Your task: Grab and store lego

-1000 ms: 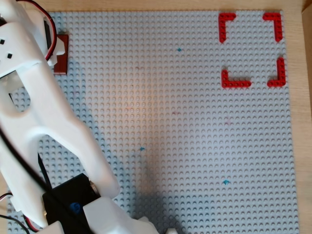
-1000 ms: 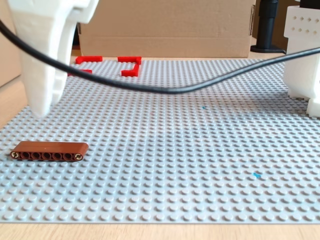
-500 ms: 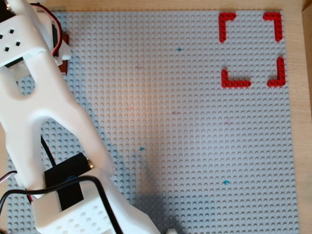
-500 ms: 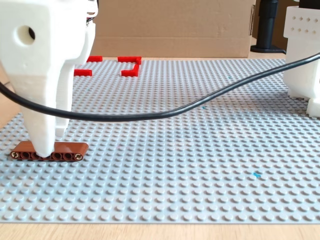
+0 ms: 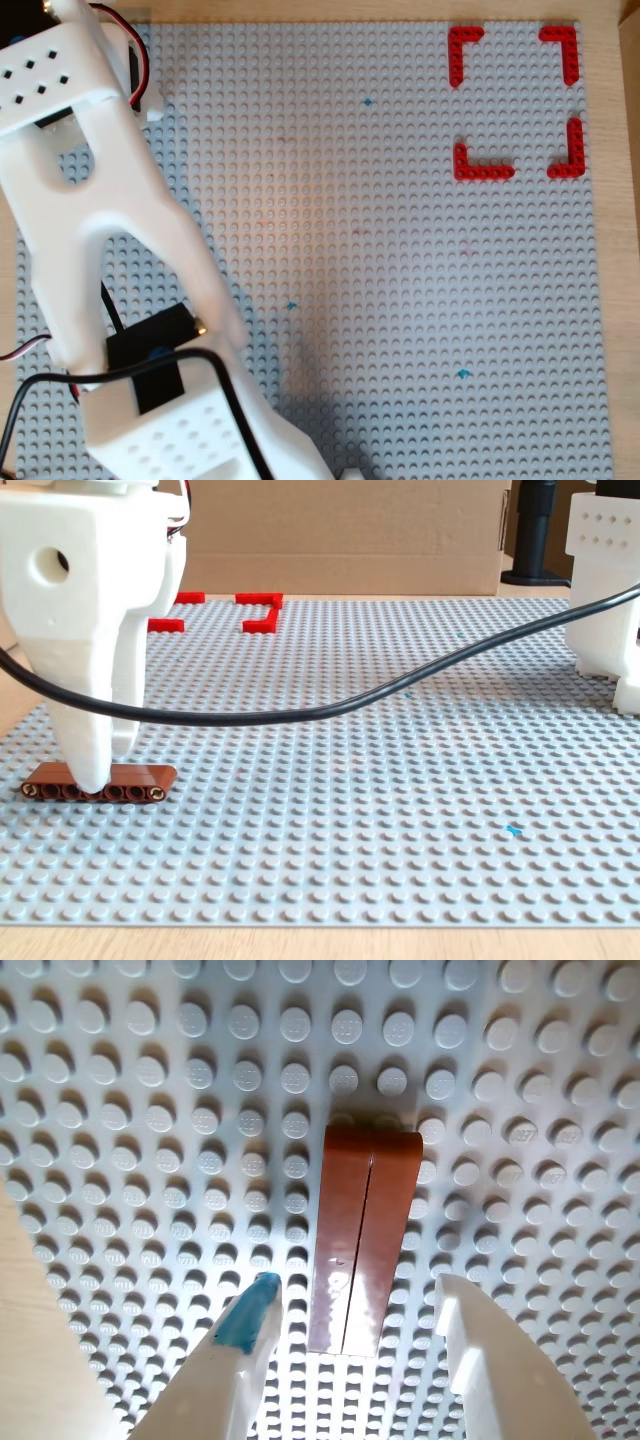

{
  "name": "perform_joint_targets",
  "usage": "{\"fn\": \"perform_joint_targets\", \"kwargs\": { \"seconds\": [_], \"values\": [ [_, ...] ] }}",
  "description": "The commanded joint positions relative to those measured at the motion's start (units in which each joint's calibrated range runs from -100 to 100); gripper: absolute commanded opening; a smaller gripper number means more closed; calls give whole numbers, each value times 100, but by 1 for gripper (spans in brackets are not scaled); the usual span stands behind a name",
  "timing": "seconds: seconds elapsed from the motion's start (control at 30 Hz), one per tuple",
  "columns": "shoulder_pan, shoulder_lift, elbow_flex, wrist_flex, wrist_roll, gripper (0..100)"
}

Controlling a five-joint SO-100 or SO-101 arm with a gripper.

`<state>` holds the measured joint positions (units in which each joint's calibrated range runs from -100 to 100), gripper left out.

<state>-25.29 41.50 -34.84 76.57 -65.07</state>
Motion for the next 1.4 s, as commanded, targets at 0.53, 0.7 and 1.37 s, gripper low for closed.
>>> {"fn": "perform_joint_targets", "kwargs": {
  "seconds": [0.53,0.7,1.37],
  "values": [
    [81,279,-255,-219,18,2],
    [81,279,-246,-201,18,2],
    [73,143,-2923,2282,8,2]
  ]
}}
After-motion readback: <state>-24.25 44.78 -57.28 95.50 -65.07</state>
